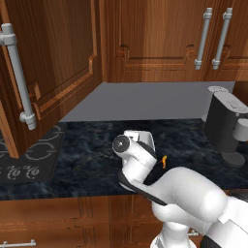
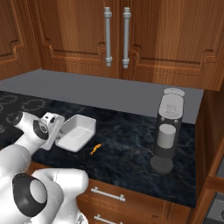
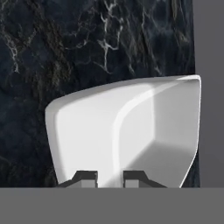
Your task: Retrieve the tupperware from the cabinet, then place the raw meat into the tupperware to avoid contamination.
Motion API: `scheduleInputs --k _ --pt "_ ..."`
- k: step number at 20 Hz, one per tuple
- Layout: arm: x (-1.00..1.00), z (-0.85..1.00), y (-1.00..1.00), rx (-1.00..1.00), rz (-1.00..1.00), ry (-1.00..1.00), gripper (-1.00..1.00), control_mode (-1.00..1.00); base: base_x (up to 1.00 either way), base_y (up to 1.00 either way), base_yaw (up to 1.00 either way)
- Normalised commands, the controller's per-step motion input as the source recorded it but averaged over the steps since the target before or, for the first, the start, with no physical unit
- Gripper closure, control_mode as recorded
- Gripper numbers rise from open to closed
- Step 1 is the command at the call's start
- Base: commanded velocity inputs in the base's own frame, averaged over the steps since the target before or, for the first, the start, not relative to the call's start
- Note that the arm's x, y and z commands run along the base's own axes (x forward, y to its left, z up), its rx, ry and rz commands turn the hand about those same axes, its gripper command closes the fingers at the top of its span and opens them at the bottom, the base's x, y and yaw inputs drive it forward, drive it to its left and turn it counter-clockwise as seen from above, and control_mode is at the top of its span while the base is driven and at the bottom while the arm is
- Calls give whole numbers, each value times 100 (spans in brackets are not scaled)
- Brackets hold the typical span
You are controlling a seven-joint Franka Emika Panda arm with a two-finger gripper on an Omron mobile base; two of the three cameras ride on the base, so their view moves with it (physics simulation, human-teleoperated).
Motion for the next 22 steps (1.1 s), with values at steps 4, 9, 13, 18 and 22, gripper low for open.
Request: scheduleInputs --k 4,9,13,18,22 --pt "25 -29 12 0 0 0 100 -100 0 0 0" --pt "24 -33 6 0 0 2 100 -100 0 0 0" --pt "19 -24 11 0 0 4 100 -100 0 0 0" --pt "2 -9 23 0 0 8 100 -100 0 0 0" --pt "0 -15 31 0 0 6 -100 -100 0 0 0"
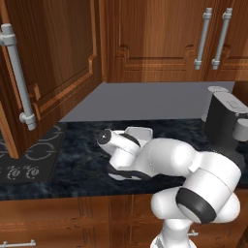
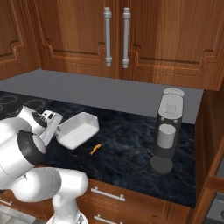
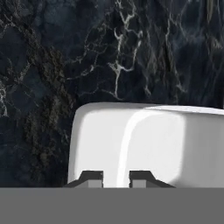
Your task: Retrieve the tupperware from the cabinet, then place the raw meat into the tupperware to avoid contamination.
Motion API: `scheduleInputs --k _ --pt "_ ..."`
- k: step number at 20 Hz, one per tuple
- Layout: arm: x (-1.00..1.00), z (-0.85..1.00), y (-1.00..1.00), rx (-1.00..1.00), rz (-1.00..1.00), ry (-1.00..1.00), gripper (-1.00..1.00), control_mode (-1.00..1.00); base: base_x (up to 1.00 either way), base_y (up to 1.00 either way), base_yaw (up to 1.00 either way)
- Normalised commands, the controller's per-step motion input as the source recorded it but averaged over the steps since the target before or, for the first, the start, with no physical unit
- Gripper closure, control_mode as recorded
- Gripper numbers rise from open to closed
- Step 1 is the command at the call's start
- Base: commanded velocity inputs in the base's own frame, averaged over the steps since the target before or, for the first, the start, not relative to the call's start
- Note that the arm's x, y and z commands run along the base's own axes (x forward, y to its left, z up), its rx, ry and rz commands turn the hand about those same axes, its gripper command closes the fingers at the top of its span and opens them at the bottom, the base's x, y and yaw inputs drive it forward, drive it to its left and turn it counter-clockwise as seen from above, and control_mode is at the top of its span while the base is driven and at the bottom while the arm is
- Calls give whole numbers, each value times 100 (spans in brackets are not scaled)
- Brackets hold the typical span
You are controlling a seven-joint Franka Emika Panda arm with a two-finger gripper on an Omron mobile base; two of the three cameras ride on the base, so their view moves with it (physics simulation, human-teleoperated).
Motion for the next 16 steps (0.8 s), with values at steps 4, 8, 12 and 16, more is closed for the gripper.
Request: scheduleInputs --k 4,8,12,16 --pt "0 -8 13 0 0 1 -100 -100 0 0 0" --pt "0 0 0 0 0 0 -100 -100 0 0 0" --pt "0 0 -1 0 0 0 -100 -100 0 0 0" --pt "0 26 -2 0 0 -1 -100 -100 0 0 0"
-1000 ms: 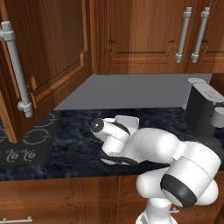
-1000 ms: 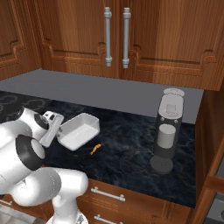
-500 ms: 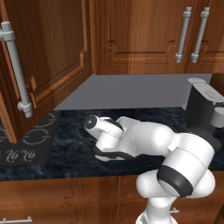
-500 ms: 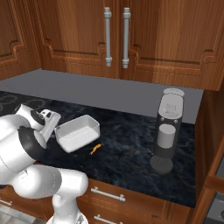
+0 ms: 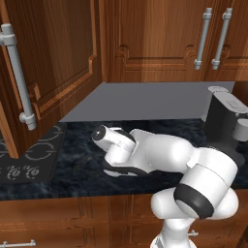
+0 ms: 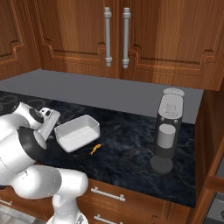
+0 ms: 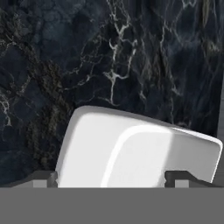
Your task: Retrieve the tupperware from the cabinet, then place the raw meat into the tupperware to avoid contamination.
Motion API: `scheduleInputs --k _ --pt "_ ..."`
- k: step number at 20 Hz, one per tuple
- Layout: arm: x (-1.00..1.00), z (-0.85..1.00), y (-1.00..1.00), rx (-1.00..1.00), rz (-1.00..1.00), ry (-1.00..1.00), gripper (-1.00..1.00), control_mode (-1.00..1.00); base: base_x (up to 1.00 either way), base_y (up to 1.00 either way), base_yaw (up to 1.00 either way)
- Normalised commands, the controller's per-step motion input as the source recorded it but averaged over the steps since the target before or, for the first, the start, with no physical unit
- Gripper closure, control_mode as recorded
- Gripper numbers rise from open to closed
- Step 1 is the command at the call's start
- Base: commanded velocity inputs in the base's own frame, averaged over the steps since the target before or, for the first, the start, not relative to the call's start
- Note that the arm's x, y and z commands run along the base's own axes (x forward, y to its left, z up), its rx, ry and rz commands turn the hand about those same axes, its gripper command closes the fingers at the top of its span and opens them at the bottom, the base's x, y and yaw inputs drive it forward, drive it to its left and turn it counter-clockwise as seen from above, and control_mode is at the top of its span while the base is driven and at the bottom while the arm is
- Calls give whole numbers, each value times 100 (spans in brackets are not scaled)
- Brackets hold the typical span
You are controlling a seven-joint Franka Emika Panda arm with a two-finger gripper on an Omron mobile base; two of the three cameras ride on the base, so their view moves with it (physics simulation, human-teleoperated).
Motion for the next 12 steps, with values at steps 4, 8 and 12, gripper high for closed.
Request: scheduleInputs --k 4,8,12 --pt "-10 62 -17 1 -8 -6 -100 -100 0 0 0" --pt "-22 49 -37 4 -23 -3 -100 -100 0 0 0" --pt "-13 27 -46 7 -27 0 -100 -100 0 0 0"
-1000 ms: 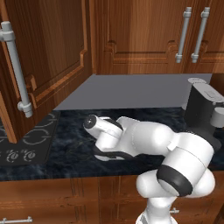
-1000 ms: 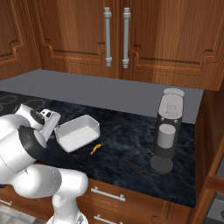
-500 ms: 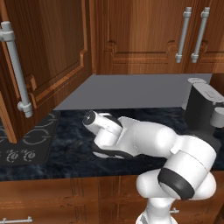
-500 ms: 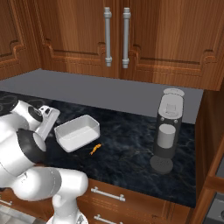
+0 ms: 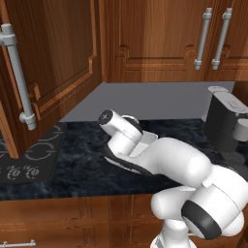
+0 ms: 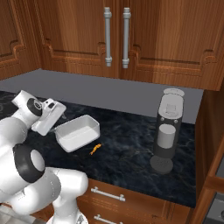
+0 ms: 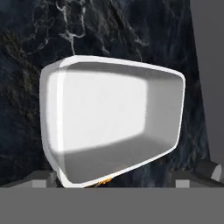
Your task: Retrieve the tupperware from the cabinet, then place the raw meat into the tupperware to avoid contamination.
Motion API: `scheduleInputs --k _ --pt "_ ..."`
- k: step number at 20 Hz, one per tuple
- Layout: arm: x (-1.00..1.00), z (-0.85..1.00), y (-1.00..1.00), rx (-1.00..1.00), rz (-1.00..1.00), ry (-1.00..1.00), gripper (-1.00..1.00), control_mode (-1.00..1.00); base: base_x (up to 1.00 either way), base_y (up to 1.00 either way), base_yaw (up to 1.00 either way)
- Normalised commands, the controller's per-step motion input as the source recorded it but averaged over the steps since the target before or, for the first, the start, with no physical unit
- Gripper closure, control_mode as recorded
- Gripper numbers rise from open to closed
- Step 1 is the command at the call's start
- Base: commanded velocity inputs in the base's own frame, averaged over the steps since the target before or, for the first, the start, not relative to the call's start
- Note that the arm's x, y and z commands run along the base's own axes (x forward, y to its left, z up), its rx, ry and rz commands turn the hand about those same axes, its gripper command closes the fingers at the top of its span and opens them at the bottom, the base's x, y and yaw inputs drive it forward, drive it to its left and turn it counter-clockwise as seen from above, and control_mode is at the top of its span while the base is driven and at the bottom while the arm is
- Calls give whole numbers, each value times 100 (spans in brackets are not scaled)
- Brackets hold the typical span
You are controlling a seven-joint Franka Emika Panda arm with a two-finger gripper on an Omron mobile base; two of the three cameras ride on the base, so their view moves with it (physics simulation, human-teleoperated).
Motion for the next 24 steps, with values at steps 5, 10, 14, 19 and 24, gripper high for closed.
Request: scheduleInputs --k 5,10,14,19,24 --pt "-1 14 -62 14 -27 2 -100 -100 0 0 0" --pt "0 10 -65 20 -23 0 -100 -100 0 0 0" --pt "0 3 -66 23 -21 0 -100 -100 0 0 0" --pt "-1 -17 -54 19 -18 1 -100 -100 0 0 0" --pt "-3 -27 -2 7 -8 0 -100 -100 0 0 0"
